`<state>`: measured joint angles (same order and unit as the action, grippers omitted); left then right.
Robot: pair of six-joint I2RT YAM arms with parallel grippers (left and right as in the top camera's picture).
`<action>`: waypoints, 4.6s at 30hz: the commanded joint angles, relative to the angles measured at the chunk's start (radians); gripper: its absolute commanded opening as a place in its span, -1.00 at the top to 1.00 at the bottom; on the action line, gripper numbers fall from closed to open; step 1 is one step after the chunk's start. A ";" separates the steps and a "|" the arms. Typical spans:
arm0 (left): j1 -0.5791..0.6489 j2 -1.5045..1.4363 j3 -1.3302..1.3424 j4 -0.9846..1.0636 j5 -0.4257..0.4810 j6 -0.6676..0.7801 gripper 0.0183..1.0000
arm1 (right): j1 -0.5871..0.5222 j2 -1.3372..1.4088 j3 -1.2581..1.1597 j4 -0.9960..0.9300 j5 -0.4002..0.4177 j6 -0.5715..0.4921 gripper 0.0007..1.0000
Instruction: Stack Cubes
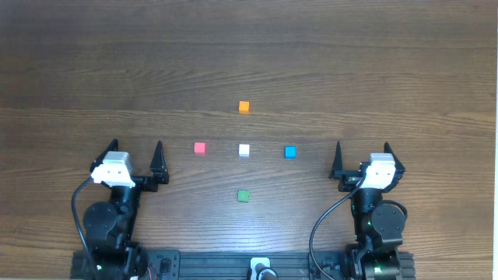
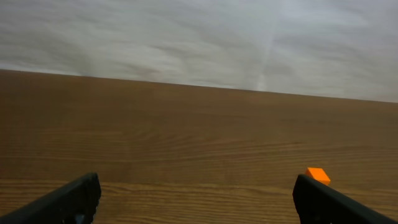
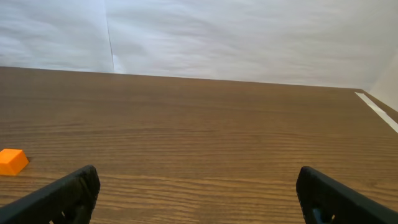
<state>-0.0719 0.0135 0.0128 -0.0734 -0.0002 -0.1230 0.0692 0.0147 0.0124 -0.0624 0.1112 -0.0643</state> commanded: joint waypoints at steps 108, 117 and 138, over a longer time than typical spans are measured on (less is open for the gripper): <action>-0.385 1.696 0.898 -0.479 -0.049 -0.282 0.42 | 0.007 -0.010 -0.007 -0.001 -0.009 -0.004 -0.99; -0.385 1.687 0.907 -0.488 -0.040 -0.307 0.74 | 0.007 -0.010 -0.007 -0.001 -0.009 -0.004 -0.99; -0.601 1.753 1.286 -0.814 -0.061 -0.653 0.96 | 0.007 -0.010 -0.007 -0.001 -0.009 -0.004 -0.98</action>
<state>-0.6479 1.7222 1.2926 -0.8867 -0.0566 -0.6941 0.0719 0.0139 0.0124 -0.0628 0.1074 -0.0639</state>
